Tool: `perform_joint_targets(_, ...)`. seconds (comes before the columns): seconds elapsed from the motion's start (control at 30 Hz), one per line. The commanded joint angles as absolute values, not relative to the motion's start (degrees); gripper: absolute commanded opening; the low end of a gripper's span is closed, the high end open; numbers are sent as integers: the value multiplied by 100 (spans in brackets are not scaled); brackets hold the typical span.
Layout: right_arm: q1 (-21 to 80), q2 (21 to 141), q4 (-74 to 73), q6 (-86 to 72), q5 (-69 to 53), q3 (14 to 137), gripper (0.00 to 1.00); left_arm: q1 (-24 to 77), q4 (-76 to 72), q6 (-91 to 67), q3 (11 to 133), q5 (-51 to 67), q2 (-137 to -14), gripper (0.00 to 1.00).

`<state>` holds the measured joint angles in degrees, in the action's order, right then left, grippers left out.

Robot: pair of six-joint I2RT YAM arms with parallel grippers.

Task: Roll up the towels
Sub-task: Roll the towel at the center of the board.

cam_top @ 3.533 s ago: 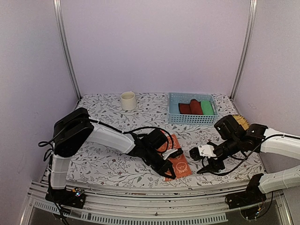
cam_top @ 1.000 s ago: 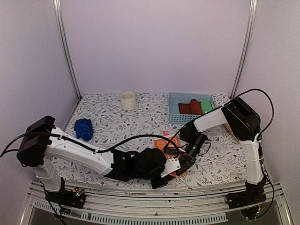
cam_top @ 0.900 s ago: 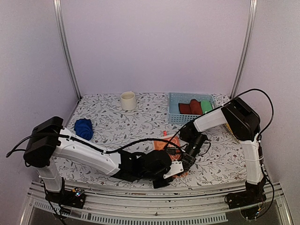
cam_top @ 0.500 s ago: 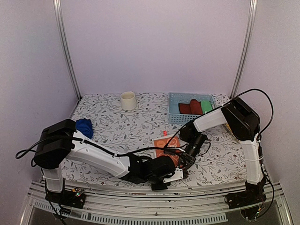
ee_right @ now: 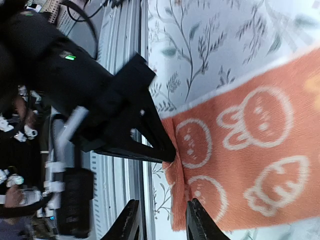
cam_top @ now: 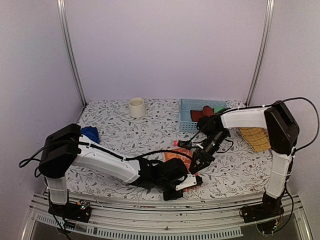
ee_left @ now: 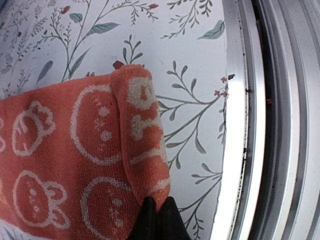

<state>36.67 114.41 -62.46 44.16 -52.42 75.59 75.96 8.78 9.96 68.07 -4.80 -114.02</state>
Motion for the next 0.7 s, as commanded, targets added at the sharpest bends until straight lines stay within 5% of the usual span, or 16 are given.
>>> perform_joint_targets(0.0,3312,9671,-5657,4183,-4744,7372,34,7048,1640,168,7131,1515,-11692,0)
perform_joint_targets(0.17,3305,8028,-4678,3771,-4091,6419,33,6481,1798,-626,7441,2895,-12110,0)
perform_joint_targets(0.33,3737,6969,-4266,4399,-3896,5127,43,6072,2038,-1072,7915,4175,-12741,0)
perform_joint_targets(0.67,5544,7416,-2543,4631,-1021,4097,41,5715,1731,-1873,7984,5074,-13218,0)
